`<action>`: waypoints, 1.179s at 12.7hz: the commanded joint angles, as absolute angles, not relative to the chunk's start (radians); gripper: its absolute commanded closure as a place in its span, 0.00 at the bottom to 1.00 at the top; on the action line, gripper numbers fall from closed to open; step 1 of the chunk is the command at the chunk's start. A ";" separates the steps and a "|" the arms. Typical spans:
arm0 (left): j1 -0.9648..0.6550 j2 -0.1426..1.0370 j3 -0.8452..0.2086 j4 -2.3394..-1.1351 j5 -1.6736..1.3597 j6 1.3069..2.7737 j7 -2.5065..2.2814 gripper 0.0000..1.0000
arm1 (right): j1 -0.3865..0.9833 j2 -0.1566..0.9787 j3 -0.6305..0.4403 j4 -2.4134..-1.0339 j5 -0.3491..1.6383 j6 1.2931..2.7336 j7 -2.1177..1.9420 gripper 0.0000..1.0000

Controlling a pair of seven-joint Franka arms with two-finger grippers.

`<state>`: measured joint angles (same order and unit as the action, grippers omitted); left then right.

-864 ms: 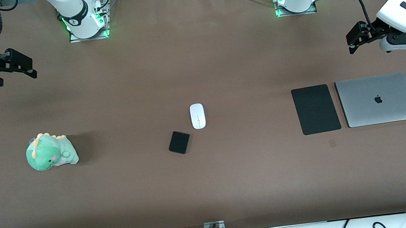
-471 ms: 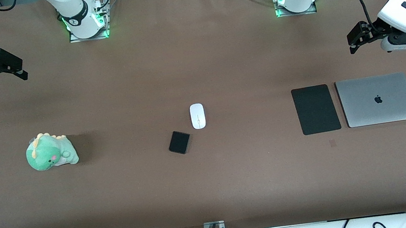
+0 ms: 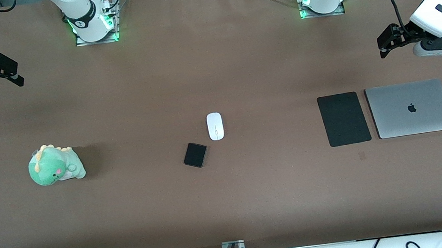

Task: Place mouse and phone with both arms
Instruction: 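Move the left gripper toward the white mouse, then lower the left gripper onto the white mouse and grasp it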

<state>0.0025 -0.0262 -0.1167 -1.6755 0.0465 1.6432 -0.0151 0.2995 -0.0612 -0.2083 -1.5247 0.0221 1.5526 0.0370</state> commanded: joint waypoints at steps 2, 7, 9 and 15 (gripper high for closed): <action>0.002 -0.026 -0.123 -1.671 0.035 1.632 -0.006 0.00 | 0.293 -0.051 -0.202 -1.489 -0.049 1.539 0.035 0.00; -0.063 0.020 -0.123 -1.657 0.028 1.582 0.006 0.00 | 0.295 -0.049 -0.202 -1.489 -0.049 1.537 0.035 0.00; -0.147 0.075 -0.123 -1.655 0.023 1.586 -0.008 0.00 | 0.293 -0.049 -0.202 -1.489 -0.051 1.539 0.038 0.00; -0.421 0.377 -0.121 -1.577 -0.014 1.927 -0.449 0.00 | 0.295 -0.051 -0.202 -1.489 -0.052 1.539 0.025 0.00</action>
